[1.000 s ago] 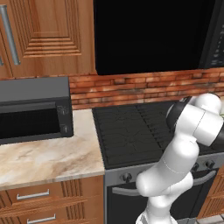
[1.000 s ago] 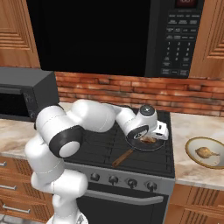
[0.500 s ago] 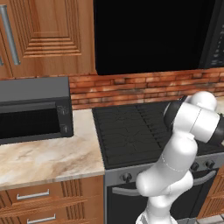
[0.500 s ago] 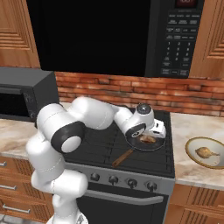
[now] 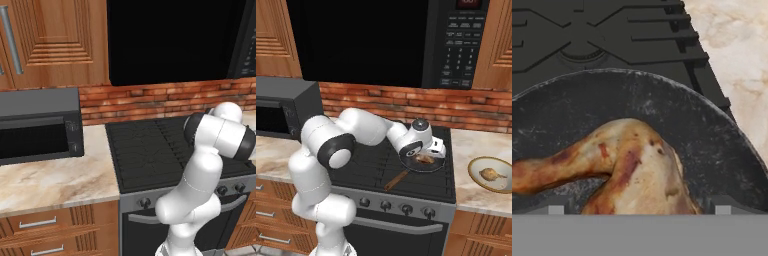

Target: Place the chicken drumstick on the plate and place the onion on the same plate.

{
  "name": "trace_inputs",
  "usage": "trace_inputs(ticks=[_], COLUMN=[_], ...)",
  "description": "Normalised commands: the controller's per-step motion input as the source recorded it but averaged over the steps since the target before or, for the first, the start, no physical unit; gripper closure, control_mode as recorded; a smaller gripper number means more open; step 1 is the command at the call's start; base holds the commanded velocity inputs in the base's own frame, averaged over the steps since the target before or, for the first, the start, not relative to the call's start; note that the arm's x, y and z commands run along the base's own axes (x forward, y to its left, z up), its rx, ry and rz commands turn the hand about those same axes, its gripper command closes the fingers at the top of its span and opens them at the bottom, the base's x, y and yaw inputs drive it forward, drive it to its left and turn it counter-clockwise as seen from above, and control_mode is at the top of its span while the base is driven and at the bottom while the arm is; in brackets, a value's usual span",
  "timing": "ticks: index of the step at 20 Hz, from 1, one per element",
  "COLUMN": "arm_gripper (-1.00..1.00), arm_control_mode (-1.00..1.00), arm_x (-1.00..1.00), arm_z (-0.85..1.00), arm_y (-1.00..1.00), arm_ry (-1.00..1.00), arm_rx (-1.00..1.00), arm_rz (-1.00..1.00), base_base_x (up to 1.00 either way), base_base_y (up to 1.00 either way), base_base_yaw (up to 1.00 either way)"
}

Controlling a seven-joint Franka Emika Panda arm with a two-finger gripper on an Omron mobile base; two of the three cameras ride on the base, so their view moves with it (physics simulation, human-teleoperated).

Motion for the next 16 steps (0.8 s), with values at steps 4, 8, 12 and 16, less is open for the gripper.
trace_inputs(ticks=[4,8,12,16], arm_gripper=[1.0,1.0,1.0,1.0], arm_control_mode=[-1.0,-1.0,-1.0,-1.0], arm_x=[0.0,0.0,-0.1,-0.41], arm_z=[-0.01,0.16,0.73,0.78], arm_y=[0.0,0.0,0.0,0.1], arm_ry=[0.0,-0.03,-0.13,-0.15], arm_rx=[0.0,0.0,0.0,0.0], arm_rz=[0.0,0.0,0.0,0.0], base_base_x=[0.0,0.0,0.0,0.0], base_base_y=[0.0,0.0,0.0,0.0], base_base_yaw=[0.0,0.0,0.0,0.0])
